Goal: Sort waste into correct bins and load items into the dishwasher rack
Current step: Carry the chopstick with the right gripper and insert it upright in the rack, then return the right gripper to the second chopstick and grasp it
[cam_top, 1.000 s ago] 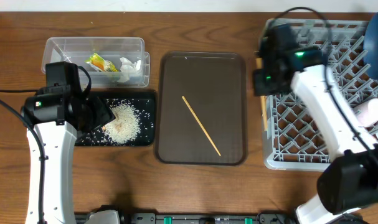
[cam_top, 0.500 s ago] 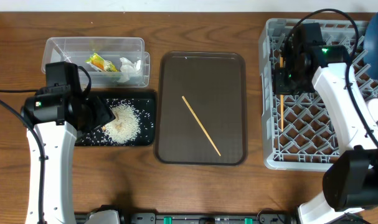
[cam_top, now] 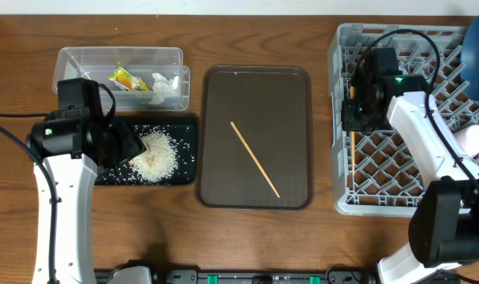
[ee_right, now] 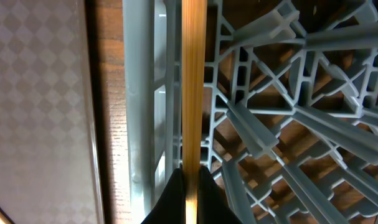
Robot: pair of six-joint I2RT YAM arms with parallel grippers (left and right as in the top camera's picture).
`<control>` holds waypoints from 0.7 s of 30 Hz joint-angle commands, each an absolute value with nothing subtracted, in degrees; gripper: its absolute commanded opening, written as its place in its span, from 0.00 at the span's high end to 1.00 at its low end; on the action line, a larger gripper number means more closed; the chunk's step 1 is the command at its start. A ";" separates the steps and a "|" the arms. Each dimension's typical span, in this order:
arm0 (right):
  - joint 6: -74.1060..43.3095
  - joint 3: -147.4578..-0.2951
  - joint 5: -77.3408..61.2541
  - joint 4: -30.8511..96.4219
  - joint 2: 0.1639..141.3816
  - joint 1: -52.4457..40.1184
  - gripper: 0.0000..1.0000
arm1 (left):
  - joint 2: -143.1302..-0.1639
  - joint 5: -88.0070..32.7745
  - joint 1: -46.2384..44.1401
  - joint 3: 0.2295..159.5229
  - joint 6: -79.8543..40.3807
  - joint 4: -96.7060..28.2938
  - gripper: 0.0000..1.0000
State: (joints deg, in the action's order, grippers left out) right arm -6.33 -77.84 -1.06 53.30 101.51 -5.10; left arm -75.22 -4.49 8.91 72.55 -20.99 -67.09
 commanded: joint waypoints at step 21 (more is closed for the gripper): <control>-4.91 -90.52 -7.97 56.82 100.22 -5.39 0.59 | -75.24 -4.01 9.08 72.42 -21.30 -68.07 0.32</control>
